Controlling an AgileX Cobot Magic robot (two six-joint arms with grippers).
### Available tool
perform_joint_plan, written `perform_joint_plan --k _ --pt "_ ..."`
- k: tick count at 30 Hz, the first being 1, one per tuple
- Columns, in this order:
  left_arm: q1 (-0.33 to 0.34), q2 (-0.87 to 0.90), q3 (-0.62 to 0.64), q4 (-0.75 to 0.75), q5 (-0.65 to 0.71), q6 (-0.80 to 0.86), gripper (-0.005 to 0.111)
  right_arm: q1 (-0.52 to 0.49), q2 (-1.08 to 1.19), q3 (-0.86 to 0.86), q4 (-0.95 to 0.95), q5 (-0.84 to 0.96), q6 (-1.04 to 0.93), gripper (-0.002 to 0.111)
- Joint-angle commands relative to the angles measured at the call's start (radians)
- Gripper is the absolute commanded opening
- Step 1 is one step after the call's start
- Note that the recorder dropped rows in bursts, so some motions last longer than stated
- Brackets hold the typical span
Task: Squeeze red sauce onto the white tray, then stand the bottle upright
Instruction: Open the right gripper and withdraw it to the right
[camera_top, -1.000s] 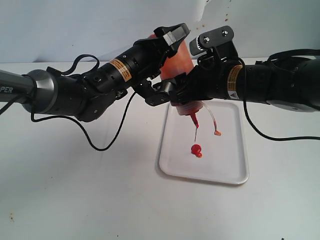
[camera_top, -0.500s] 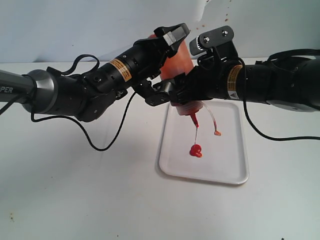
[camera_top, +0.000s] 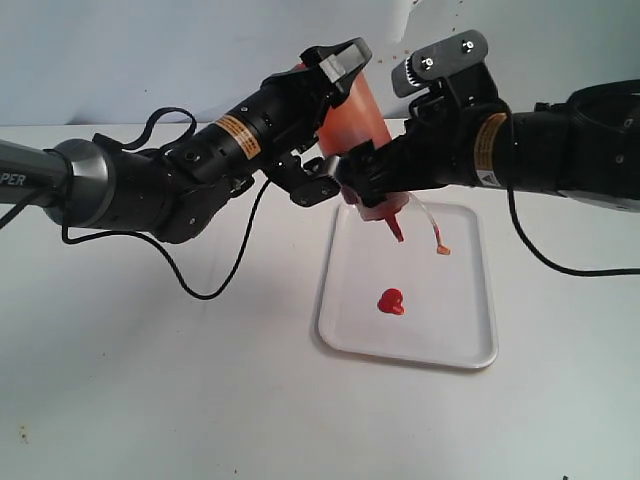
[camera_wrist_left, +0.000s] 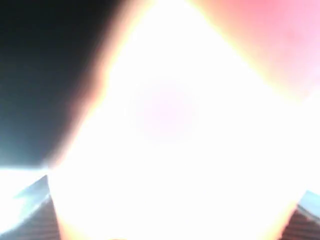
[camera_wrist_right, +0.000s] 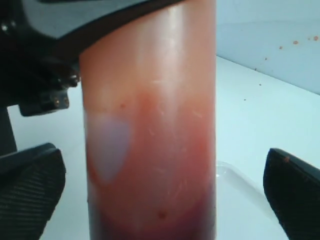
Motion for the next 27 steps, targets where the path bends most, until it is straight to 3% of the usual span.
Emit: perform_joint_plan --k 1,6,9,14,19,27 --pt "-0.002 -0.014 -0.012 -0.094 -0.055 -0.021 0.000 0.011 -0.068 0.038 -0.024 -0.013 -0.009 0.105" --pt "-0.002 -0.014 -0.012 -0.119 -0.055 -0.022 0.000 0.011 -0.164 0.084 -0.024 0.046 -0.009 0.100" --pt "-0.002 -0.014 -0.010 -0.157 -0.052 -0.056 0.000 0.011 -0.237 0.125 -0.024 0.094 -0.009 0.089" --pt "-0.002 -0.014 0.036 -0.215 -0.052 -0.073 0.000 0.011 -0.375 0.200 0.005 0.147 -0.007 0.052" --pt "-0.002 -0.014 0.091 -0.268 -0.070 -0.160 0.000 0.011 -0.523 0.309 0.006 0.156 -0.005 0.001" --pt "-0.002 -0.014 0.181 -0.358 -0.195 -0.436 0.000 0.011 -0.766 0.454 0.104 0.218 -0.005 0.000"
